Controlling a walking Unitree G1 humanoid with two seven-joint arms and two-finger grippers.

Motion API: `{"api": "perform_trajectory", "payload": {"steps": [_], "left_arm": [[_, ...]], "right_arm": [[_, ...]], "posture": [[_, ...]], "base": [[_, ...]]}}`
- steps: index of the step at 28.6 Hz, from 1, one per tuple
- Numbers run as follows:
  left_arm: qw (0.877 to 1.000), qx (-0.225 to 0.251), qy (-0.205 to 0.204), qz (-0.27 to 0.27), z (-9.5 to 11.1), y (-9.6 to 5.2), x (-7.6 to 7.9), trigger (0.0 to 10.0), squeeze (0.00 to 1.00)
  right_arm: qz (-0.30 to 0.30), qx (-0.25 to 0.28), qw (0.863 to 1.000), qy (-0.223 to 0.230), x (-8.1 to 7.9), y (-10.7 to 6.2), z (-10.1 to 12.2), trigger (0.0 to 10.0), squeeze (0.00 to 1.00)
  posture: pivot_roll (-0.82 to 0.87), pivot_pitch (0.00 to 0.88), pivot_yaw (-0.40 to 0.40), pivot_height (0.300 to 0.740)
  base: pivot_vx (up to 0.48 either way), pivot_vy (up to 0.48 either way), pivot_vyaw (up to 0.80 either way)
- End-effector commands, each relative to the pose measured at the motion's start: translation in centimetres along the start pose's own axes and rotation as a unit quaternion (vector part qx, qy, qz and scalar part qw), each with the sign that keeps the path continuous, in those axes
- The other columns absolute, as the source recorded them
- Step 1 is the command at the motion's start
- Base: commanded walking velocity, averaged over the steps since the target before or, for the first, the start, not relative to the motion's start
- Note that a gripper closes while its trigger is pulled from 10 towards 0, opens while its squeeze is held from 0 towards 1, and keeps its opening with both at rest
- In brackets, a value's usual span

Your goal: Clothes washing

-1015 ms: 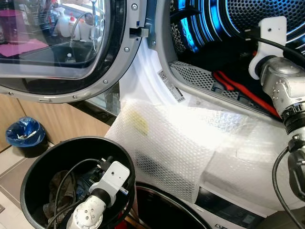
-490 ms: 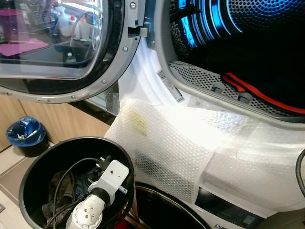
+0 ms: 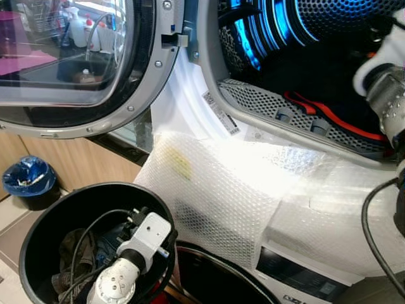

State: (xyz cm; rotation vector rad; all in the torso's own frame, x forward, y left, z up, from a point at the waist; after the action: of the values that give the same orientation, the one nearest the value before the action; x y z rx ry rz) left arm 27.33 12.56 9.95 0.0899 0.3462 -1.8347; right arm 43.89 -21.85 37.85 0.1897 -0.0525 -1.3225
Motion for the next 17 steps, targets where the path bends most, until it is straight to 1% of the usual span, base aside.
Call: {"api": "perform_trajectory", "payload": {"steps": [1, 2, 3, 5, 6, 7, 8, 9, 10, 13, 14, 15, 16, 17], "left_arm": [[1.0, -0.007, -0.007, -0.015, -0.3, 0.0, 0.7, 10.0, 0.0], [1.0, -0.007, -0.007, -0.015, -0.3, 0.0, 0.7, 10.0, 0.0], [1.0, -0.007, -0.007, -0.015, -0.3, 0.1, 0.7, 10.0, 0.0], [1.0, -0.007, -0.006, -0.017, -0.3, 0.1, 0.7, 10.0, 0.0], [1.0, -0.005, -0.007, -0.02, -0.2, 0.2, 0.8, 10.0, 0.0], [1.0, -0.004, -0.007, -0.021, -0.2, 0.1, 0.8, 10.0, 0.0], [1.0, -0.004, -0.006, -0.023, -0.2, 0.2, 0.8, 10.0, 0.0], [1.0, -0.004, -0.006, -0.023, -0.2, 0.2, 0.8, 10.0, 0.0], [1.0, -0.003, -0.006, -0.025, -0.1, 0.2, 0.9, 10.0, 0.0], [1.0, -0.003, -0.005, -0.029, -0.1, 0.2, 1.0, 10.0, 0.0], [0.999, -0.002, -0.004, -0.032, -0.1, 0.3, 1.1, 10.0, 0.0], [0.999, -0.002, -0.004, -0.032, -0.1, 0.3, 1.1, 10.0, 0.0], [0.999, -0.001, -0.004, -0.034, -0.1, 0.3, 1.1, 10.0, 0.0], [0.999, 0.0, -0.002, -0.037, 0.0, 0.4, 1.2, 10.0, 0.0]], "right_arm": [[0.067, 0.061, 0.996, -0.003, -0.8, -0.6, 3.4, 10.0, 0.0], [0.086, 0.086, 0.993, 0.005, -0.9, -0.9, 4.3, 10.0, 0.0], [0.123, 0.14, 0.982, 0.022, -0.9, -1.8, 6.1, 10.0, 0.0], [0.15, 0.177, 0.972, 0.032, -0.8, -2.5, 7.2, 10.0, 0.0], [0.205, 0.221, 0.953, 0.014, -1.1, -3.8, 8.3, 10.0, 0.0], [0.22, 0.23, 0.948, 0.006, -1.2, -4.1, 8.5, 10.0, 0.0], [0.245, 0.244, 0.938, 0.005, -1.4, -4.8, 8.7, 10.0, 0.0], [0.245, 0.244, 0.938, 0.005, -1.4, -4.8, 8.7, 10.0, 0.0], [0.269, 0.259, 0.928, 0.003, -1.5, -5.5, 8.9, 10.0, 0.0], [0.281, 0.283, 0.917, 0.005, -1.5, -6.4, 9.2, 10.0, 0.0], [0.315, 0.292, 0.903, 0.013, -2.0, -7.3, 9.2, 10.0, 0.0], [0.315, 0.292, 0.903, 0.013, -2.0, -7.3, 9.2, 10.0, 0.0], [0.358, 0.299, 0.884, 0.028, -2.7, -8.4, 9.2, 10.0, 0.0], [0.423, 0.303, 0.853, 0.037, -4.2, -10.4, 8.8, 10.0, 0.0]], "posture": [[0.06, 0.063, -0.097, 0.74], [0.06, 0.062, -0.098, 0.74], [0.06, 0.062, -0.096, 0.74], [0.06, 0.062, -0.096, 0.74], [0.06, 0.061, -0.095, 0.74], [0.05, 0.059, -0.091, 0.74], [0.05, 0.059, -0.091, 0.74], [0.05, 0.059, -0.091, 0.74], [0.05, 0.056, -0.09, 0.74], [0.05, 0.053, -0.083, 0.74], [0.04, 0.05, -0.084, 0.74], [0.04, 0.05, -0.084, 0.74], [0.04, 0.05, -0.084, 0.74], [0.05, 0.05, -0.083, 0.74]], "base": [[0.0, 0.0, 0.0], [0.0, 0.0, 0.0], [0.0, 0.0, 0.0], [0.0, 0.0, 0.0], [0.0, 0.0, 0.0], [0.0, 0.0, 0.0], [0.0, 0.0, 0.0], [0.0, 0.0, 0.0], [0.0, 0.0, 0.0], [0.0, 0.0, 0.0], [0.0, 0.0, 0.0], [0.0, 0.0, 0.0], [0.0, 0.0, 0.0], [0.0, 0.0, 0.0]]}}
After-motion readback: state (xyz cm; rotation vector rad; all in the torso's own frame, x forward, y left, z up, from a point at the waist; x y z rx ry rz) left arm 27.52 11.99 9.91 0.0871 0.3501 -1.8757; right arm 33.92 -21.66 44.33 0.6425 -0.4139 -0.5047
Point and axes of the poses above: a point about 5 cm out from each wrist's last joint towards the gripper, its own y axis pointing out of the wrist towards the gripper, its own z axis along the axis of the wrist's last joint, x = y × z, the point moved 3 cm from there along y, pointing out of the wrist towards the gripper, and after that the axes turned 10 degrees about -y, right-handed, at the moved point
